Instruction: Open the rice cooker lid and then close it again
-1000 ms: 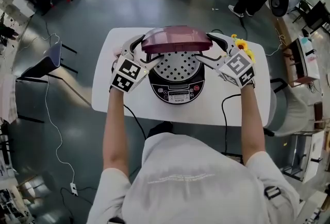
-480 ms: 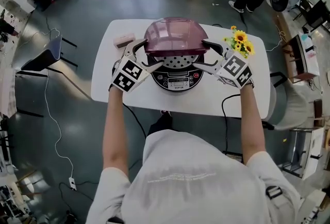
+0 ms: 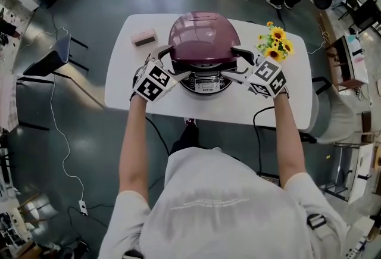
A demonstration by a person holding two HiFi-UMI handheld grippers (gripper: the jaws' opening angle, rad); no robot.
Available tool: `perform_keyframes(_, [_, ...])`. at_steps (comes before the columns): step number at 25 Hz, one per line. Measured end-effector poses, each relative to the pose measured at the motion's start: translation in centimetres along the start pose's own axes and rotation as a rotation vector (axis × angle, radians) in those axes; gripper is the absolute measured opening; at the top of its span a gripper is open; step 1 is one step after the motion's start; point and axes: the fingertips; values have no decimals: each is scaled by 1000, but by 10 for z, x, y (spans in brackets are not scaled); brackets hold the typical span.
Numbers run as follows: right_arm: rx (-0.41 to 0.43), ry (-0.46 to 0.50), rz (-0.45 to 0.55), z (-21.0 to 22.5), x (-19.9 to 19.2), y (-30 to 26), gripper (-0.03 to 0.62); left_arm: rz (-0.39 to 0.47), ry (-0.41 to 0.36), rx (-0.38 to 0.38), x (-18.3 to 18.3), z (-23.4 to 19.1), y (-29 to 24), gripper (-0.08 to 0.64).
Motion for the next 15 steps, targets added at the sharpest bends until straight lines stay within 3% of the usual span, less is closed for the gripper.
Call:
perform_keyframes(5, [0,-44,3,-6,-2,-4,362,9,45,-15,-5,8,-2,413])
perform_keyframes(9, [-6,-70,8,-10,-7,-6,362,54,130,-36,-6,10,-3,413])
perform_keyframes(15, [-23,-60,-14,-12,-10,-9,338,85,210,-62,-6,11,-3,411])
Point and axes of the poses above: the fingertips, and each gripper's own axes: y backward along the fingers, z to its right, x out of its top, and after that the axes turned 15 degrees about y, right-handed
